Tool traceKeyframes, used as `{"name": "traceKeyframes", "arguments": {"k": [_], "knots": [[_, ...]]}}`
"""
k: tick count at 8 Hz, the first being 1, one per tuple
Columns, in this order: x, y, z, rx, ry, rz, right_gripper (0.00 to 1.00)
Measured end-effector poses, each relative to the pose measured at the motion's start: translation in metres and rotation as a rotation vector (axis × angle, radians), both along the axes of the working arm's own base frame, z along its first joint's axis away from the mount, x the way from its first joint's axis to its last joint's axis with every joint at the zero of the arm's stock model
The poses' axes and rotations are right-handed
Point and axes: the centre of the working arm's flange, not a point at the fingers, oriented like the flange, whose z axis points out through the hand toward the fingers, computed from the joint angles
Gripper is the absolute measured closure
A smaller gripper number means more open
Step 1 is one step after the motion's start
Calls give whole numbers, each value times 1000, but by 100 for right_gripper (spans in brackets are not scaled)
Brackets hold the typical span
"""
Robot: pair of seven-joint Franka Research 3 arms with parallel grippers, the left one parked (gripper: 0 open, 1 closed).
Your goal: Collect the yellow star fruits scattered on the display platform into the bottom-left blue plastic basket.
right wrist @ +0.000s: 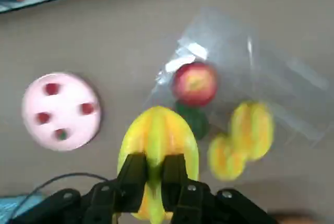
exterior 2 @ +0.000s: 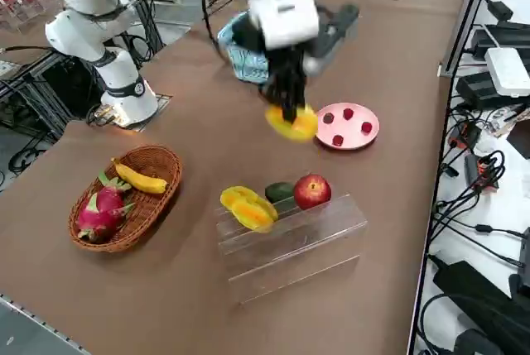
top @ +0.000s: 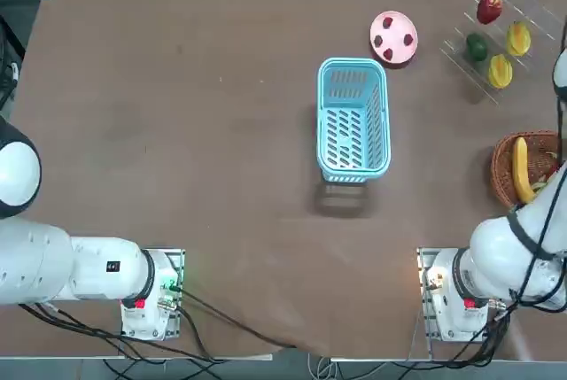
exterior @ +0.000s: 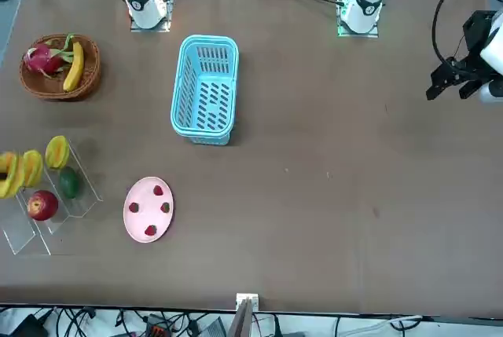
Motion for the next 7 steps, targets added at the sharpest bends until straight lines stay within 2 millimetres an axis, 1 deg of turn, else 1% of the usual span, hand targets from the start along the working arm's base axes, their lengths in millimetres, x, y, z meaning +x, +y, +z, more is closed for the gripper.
{"name": "traceKeyframes", "arguments": {"k": [1,2,3,4,5,6,7], "knots": [[-7,58,14,1,60,-36,80],[-14,118,20,-8,102,-51,80],[-27,172,19,-19,138,-58,80],[-45,223,12,-35,160,-69,80],[-68,273,0,-50,149,-90,80],[-99,323,-17,-67,136,-114,80],[-133,365,-38,-89,140,-135,80]]}}
